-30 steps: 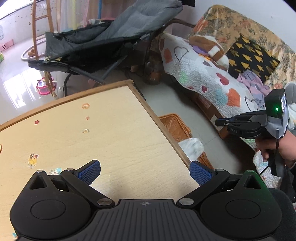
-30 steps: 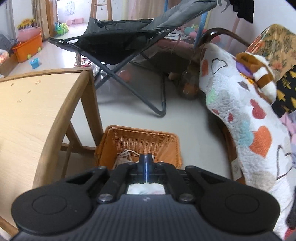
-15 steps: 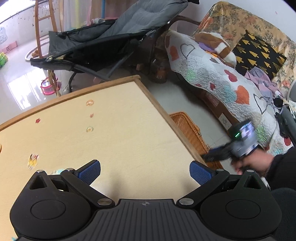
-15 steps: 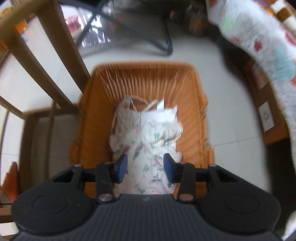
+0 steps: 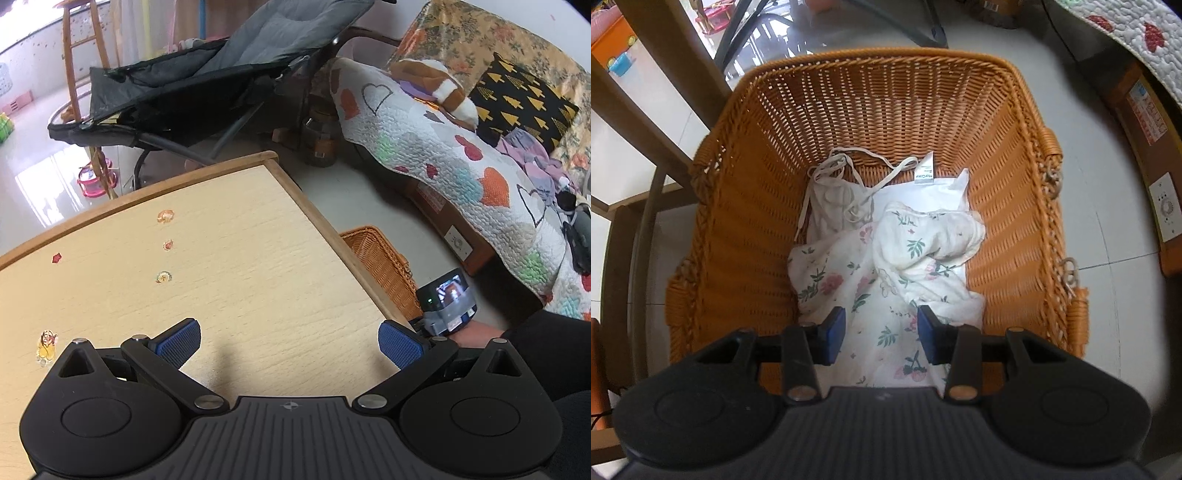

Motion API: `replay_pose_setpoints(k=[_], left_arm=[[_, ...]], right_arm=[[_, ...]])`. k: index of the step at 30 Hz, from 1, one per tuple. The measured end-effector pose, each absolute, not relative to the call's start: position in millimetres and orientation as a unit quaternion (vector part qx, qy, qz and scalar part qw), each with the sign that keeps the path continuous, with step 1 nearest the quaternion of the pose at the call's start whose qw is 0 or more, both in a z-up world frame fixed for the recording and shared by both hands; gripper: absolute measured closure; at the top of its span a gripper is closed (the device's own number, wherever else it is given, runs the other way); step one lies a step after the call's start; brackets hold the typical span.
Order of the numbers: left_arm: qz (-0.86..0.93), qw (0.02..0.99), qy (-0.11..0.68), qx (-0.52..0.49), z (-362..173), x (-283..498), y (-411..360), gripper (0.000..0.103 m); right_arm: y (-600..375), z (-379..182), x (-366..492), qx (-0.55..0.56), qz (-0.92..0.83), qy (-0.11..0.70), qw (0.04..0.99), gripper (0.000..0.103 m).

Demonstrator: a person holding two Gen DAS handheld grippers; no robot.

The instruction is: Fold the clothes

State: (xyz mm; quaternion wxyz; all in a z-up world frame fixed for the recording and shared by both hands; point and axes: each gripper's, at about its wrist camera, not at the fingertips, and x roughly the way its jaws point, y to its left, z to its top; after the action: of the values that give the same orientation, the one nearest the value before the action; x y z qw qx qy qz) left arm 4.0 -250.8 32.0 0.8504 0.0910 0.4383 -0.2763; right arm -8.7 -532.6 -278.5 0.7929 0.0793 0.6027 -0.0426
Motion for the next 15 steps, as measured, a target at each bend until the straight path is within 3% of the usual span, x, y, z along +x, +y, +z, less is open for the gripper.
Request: replay_pose_setpoints(k=[15], left_arm=[[-0.262,0.855,0.441,0.077,12.1,25.8,-243.4,0.000]], right_arm=[[-528.8,-332.8,25.6,0.056,-0.038,0.635,0.770,0.061]])
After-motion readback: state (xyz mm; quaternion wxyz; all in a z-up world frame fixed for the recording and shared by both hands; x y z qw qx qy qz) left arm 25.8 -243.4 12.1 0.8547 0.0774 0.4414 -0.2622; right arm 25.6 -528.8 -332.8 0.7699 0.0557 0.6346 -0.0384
